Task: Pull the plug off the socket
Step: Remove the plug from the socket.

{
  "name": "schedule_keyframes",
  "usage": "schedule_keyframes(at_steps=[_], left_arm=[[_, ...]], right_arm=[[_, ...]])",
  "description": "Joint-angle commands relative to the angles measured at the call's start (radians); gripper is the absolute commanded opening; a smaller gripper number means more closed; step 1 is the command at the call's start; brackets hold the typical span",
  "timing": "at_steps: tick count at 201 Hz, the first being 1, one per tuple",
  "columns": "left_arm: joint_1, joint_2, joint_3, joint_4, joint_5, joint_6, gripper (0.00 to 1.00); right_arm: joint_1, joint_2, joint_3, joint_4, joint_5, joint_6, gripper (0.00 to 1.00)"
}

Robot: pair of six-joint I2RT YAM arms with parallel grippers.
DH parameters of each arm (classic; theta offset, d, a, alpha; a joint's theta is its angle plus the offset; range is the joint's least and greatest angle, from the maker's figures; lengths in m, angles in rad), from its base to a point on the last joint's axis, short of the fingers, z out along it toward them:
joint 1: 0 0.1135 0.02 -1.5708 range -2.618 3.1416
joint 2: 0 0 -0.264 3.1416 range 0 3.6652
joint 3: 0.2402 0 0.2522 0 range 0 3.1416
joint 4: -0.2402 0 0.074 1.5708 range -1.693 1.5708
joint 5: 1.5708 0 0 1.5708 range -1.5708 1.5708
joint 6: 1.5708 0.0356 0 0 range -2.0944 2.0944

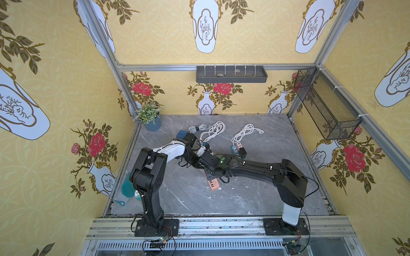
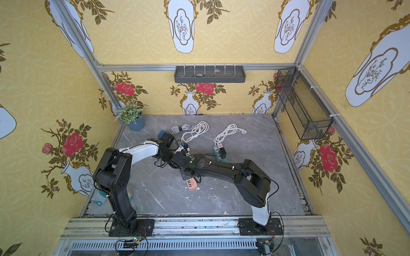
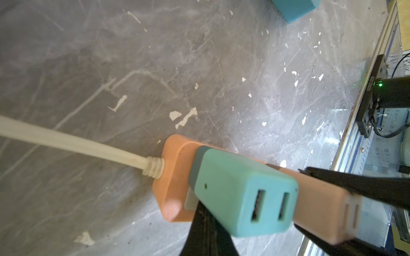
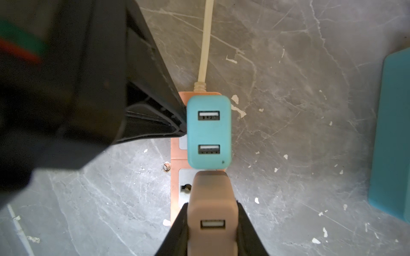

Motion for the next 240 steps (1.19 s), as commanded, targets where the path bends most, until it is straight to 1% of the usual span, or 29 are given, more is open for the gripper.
schedule_keyframes(at_steps=[1, 23, 52, 66, 108, 150, 186, 221, 240], left_arm=[[-0.003, 0.024, -0.012, -0.031, -0.085, 0.001, 0.0], [-0.003, 0.024, -0.01, -0.032, -0.084, 0.002, 0.0], [-0.003, 0.024, -0.012, -0.032, -0.085, 0.002, 0.0], [-0.003, 0.024, -0.012, -0.032, -0.085, 0.002, 0.0], [-0.002, 0.022, -0.012, -0.032, -0.082, 0.004, 0.0], [-0.004, 0.023, -0.012, -0.032, -0.081, 0.004, 0.0], [-0.003, 0.022, -0.012, -0.033, -0.081, 0.005, 0.0], [-0.004, 0.021, -0.011, -0.032, -0.079, 0.007, 0.0], [-0.003, 0.02, -0.013, -0.032, -0.079, 0.007, 0.0]], right_arm=[[0.0, -0.034, -0.01, 0.003, 0.027, 0.018, 0.09], [-0.001, -0.083, -0.027, 0.011, 0.016, 0.029, 0.06], [-0.019, -0.163, -0.065, 0.013, 0.002, 0.052, 0.05], [-0.05, -0.2, -0.09, 0.005, -0.013, 0.069, 0.03], [-0.168, -0.303, -0.168, -0.068, 0.001, 0.125, 0.0], [-0.287, -0.384, -0.176, -0.2, 0.101, 0.142, 0.0], [-0.419, -0.447, -0.199, -0.245, 0.117, 0.114, 0.0], [-0.606, -0.455, -0.201, -0.319, 0.207, 0.087, 0.0], [-0.712, -0.439, -0.197, -0.323, 0.223, 0.05, 0.01]])
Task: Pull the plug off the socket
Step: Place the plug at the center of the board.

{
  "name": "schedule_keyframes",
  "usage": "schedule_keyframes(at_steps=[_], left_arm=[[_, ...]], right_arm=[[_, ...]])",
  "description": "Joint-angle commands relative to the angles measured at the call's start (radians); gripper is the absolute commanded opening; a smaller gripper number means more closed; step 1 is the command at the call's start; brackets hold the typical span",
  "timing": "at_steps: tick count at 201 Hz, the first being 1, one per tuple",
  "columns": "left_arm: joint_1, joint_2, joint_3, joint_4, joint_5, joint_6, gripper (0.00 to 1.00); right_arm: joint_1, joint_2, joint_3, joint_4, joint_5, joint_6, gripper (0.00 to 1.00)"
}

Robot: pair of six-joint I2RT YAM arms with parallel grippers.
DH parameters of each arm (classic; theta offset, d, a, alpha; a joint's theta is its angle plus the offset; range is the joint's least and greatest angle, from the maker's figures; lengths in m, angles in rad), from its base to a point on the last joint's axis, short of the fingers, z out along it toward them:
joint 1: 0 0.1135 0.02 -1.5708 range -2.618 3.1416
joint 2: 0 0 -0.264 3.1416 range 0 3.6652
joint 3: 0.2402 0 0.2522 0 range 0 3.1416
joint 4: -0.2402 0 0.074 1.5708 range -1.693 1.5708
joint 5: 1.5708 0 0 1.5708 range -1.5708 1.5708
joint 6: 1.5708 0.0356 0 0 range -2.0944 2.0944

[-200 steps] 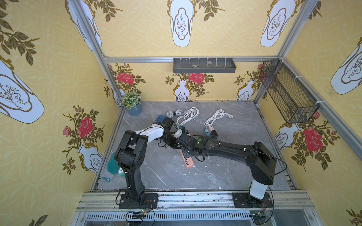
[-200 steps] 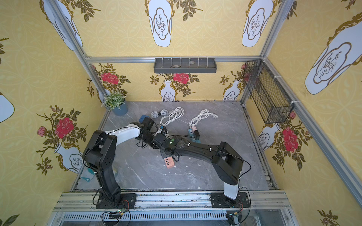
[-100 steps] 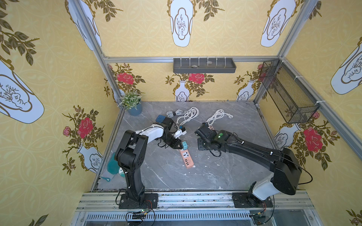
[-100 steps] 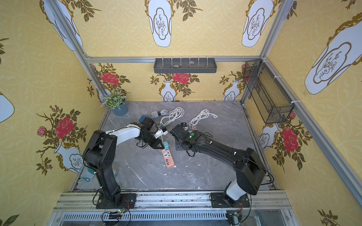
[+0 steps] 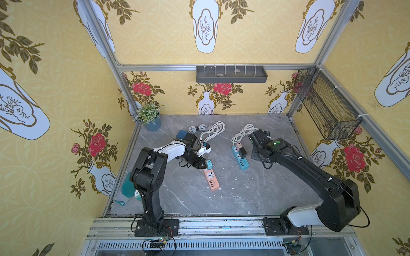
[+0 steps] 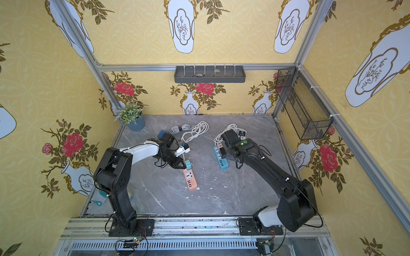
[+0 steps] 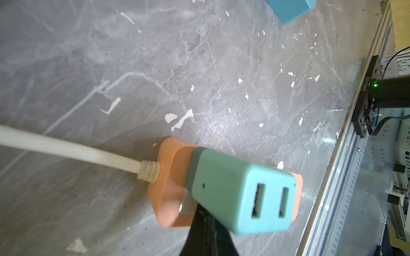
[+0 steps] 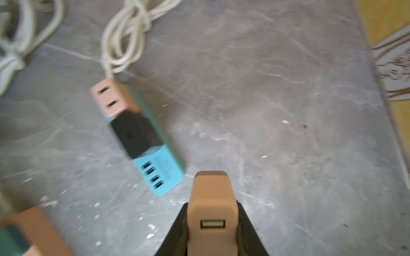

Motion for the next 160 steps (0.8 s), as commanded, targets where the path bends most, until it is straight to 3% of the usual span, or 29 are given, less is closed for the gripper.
schedule_keyframes(at_steps=[1, 30, 114, 160], left_arm=[[-0.002, 0.016, -0.013, -0.034, -0.092, 0.006, 0.0], [-0.002, 0.017, -0.012, -0.035, -0.09, 0.008, 0.0], [-0.002, 0.014, -0.012, -0.035, -0.086, 0.01, 0.0], [-0.002, 0.017, -0.009, -0.038, -0.083, 0.011, 0.0]], right_arm=[[-0.094, 0.015, 0.005, -0.043, 0.071, -0.047, 0.01], [-0.194, 0.104, 0.036, -0.029, 0.116, -0.083, 0.01], [-0.288, 0.589, 0.275, -0.054, 0.323, -0.103, 0.03], [-0.33, 0.737, 0.393, 0.047, 0.298, -0.218, 0.06]])
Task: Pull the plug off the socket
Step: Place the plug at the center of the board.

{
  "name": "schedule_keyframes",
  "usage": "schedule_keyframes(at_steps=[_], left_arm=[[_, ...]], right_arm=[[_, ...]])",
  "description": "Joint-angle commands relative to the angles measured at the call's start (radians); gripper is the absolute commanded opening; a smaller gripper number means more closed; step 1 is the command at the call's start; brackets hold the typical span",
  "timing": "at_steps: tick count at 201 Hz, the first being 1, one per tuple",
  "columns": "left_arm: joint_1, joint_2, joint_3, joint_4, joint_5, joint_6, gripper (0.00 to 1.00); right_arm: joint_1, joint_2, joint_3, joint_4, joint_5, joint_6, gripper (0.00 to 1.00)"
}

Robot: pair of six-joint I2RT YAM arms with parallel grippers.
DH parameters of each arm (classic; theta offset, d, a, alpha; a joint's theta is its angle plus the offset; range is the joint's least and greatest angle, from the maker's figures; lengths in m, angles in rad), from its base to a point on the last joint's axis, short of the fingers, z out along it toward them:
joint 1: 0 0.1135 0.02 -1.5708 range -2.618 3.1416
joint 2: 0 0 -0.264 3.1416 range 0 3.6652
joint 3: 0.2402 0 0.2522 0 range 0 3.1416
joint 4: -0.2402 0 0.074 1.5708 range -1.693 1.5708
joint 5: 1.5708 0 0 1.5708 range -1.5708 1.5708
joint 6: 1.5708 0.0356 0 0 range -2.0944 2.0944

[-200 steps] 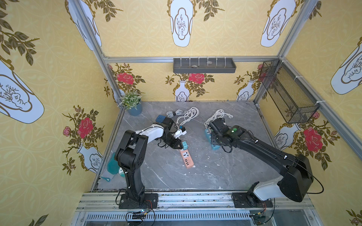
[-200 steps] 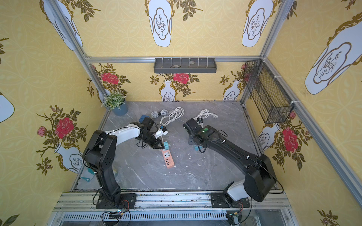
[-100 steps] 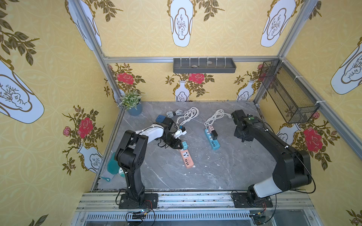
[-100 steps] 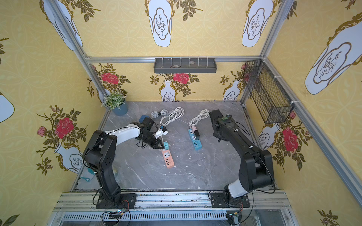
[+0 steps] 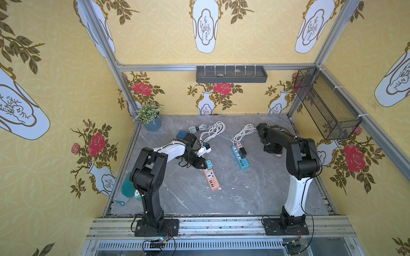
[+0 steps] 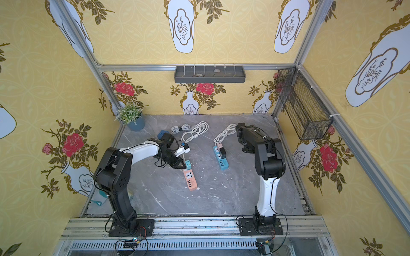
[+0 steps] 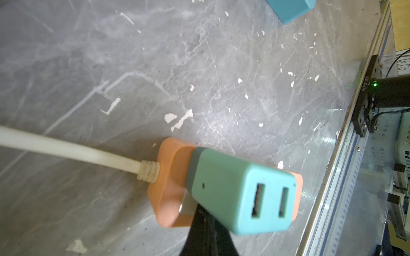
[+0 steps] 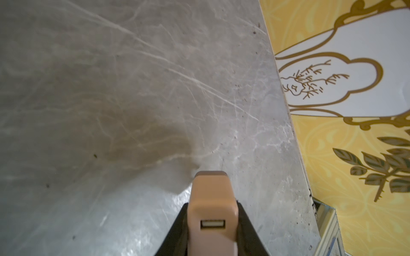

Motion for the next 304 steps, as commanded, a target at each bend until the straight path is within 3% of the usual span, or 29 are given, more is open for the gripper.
schedule_keyframes(at_steps=[1, 27, 45, 61, 80, 96, 117, 161, 274, 304], left_arm=[[-0.002, 0.017, -0.009, -0.038, -0.085, 0.008, 0.0], [-0.002, 0.017, -0.009, -0.038, -0.084, 0.009, 0.0], [-0.002, 0.015, -0.01, -0.038, -0.085, 0.01, 0.0], [-0.001, 0.017, -0.007, -0.038, -0.084, 0.01, 0.0], [-0.002, 0.018, -0.008, -0.039, -0.083, 0.01, 0.0], [-0.002, 0.019, -0.007, -0.04, -0.083, 0.01, 0.0], [-0.003, 0.018, -0.007, -0.041, -0.082, 0.012, 0.0], [-0.002, 0.018, -0.006, -0.041, -0.081, 0.013, 0.0], [0.0, 0.017, -0.007, -0.041, -0.08, 0.016, 0.0], [0.0, 0.017, -0.007, -0.041, -0.082, 0.016, 0.0]], right_arm=[[-0.021, 0.058, 0.053, 0.055, 0.017, -0.083, 0.06], [-0.053, 0.123, 0.111, 0.093, -0.004, -0.13, 0.1], [-0.072, 0.154, 0.144, 0.128, -0.027, -0.169, 0.21], [-0.079, 0.177, 0.177, 0.144, -0.028, -0.187, 0.25], [-0.075, 0.186, 0.214, 0.135, -0.037, -0.199, 0.44], [-0.059, 0.172, 0.218, 0.127, -0.038, -0.205, 0.72], [-0.032, 0.129, 0.209, 0.111, -0.05, -0.197, 0.85], [0.032, -0.024, 0.136, 0.085, -0.114, -0.154, 0.89], [0.216, -0.593, -0.296, 0.257, -0.621, -0.072, 0.87], [0.329, -0.671, -0.352, 0.273, -0.626, -0.064, 0.87]])
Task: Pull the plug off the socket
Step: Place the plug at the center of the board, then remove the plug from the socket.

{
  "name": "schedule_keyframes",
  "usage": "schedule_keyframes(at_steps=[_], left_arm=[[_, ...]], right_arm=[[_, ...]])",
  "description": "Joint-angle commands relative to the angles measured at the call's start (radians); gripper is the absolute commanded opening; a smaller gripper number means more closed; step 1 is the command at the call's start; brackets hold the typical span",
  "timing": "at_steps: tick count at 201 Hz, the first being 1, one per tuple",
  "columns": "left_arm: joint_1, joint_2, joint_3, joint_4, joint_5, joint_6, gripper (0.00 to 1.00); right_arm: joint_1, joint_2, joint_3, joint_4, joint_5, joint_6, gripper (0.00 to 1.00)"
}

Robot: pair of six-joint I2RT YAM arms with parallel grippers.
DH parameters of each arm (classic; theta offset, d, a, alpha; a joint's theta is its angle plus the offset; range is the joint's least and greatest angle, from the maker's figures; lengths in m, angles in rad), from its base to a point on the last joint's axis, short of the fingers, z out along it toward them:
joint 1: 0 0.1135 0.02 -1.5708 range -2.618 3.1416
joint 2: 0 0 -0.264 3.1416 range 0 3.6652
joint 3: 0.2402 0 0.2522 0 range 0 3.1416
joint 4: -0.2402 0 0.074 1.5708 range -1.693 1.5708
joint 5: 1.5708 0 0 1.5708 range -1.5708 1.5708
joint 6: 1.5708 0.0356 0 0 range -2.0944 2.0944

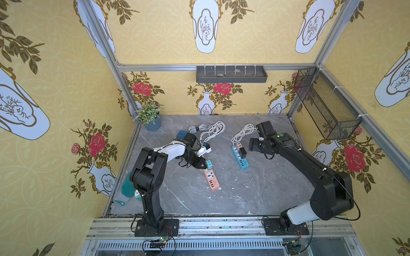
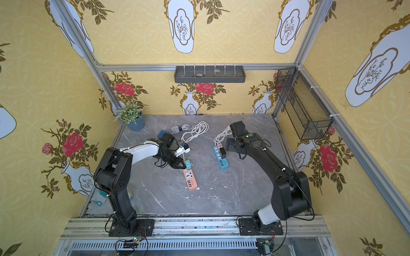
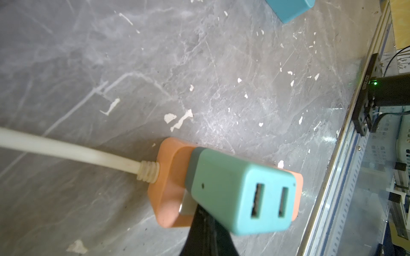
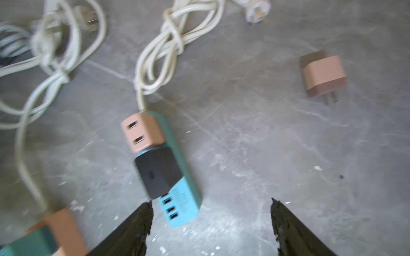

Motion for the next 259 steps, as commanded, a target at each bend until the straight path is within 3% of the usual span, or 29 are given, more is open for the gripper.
schedule_keyframes(at_steps=[1, 67, 138, 194, 259], left_arm=[[-0.001, 0.017, -0.009, -0.038, -0.083, 0.008, 0.0], [0.0, 0.017, -0.009, -0.038, -0.081, 0.008, 0.0], [-0.001, 0.015, -0.01, -0.037, -0.081, 0.008, 0.0], [-0.001, 0.014, -0.013, -0.037, -0.082, 0.008, 0.0], [-0.001, 0.014, -0.012, -0.036, -0.081, 0.008, 0.0]], right_arm=[[0.07, -0.041, -0.025, 0.053, -0.055, 0.026, 0.87], [0.339, -0.059, -0.026, 0.084, -0.005, 0.051, 0.86], [0.532, 0.15, 0.064, 0.112, 0.032, 0.091, 0.78], [0.57, 0.237, 0.079, 0.215, -0.009, 0.108, 0.64], [0.568, 0.307, 0.111, 0.254, -0.029, 0.105, 0.59]])
